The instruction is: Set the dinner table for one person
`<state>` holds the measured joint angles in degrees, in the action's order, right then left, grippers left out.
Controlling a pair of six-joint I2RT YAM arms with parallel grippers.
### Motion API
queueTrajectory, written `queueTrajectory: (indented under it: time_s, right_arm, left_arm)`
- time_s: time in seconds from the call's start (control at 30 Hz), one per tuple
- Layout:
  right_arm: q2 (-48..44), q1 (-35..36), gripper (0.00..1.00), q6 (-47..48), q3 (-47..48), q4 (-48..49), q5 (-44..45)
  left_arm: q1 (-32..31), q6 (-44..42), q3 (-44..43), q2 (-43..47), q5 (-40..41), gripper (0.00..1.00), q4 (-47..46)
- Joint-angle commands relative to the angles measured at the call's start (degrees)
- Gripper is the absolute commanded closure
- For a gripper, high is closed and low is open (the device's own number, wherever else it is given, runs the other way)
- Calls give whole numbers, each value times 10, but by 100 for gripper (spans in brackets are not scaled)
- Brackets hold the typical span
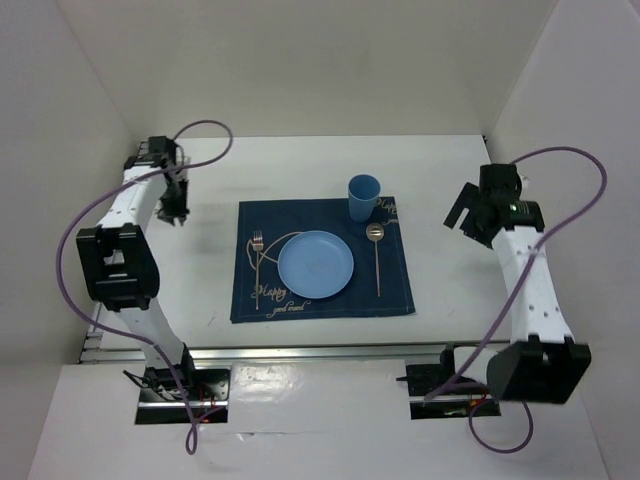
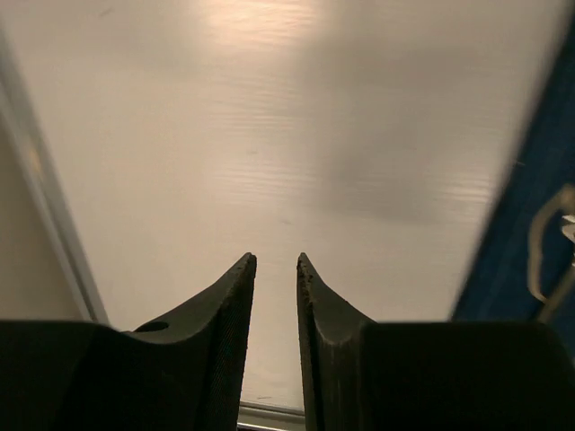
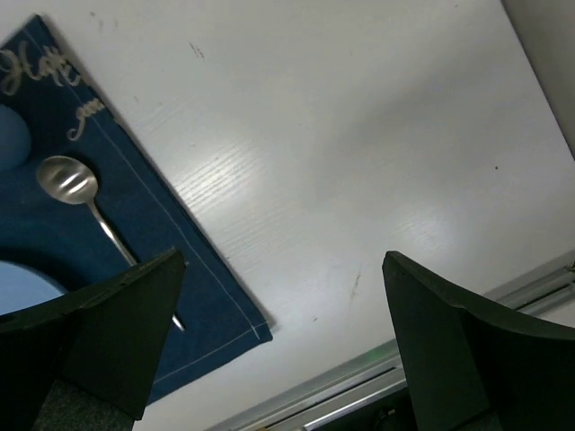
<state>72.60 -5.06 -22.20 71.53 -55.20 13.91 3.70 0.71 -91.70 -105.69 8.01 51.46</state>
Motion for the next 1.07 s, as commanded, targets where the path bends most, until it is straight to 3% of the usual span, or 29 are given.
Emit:
queueTrajectory:
  time_s: [0.0,0.13,0.3,1.03]
  right_arm:
    - [-110,4,0,-23,-24,36,24]
    - [-121,4,0,6,-45,36,-49]
    - [-121,4,0,0,-52,31,-78]
    - [-152,4,0,-16,-52,20,-71]
  left_arm:
    - [69,56,44,75,48,67,-14]
    - [100,28,107,148,54,67,-52]
    - [100,8,151,207,25,67,-75]
    - [100,8,129,203,-31,67,-54]
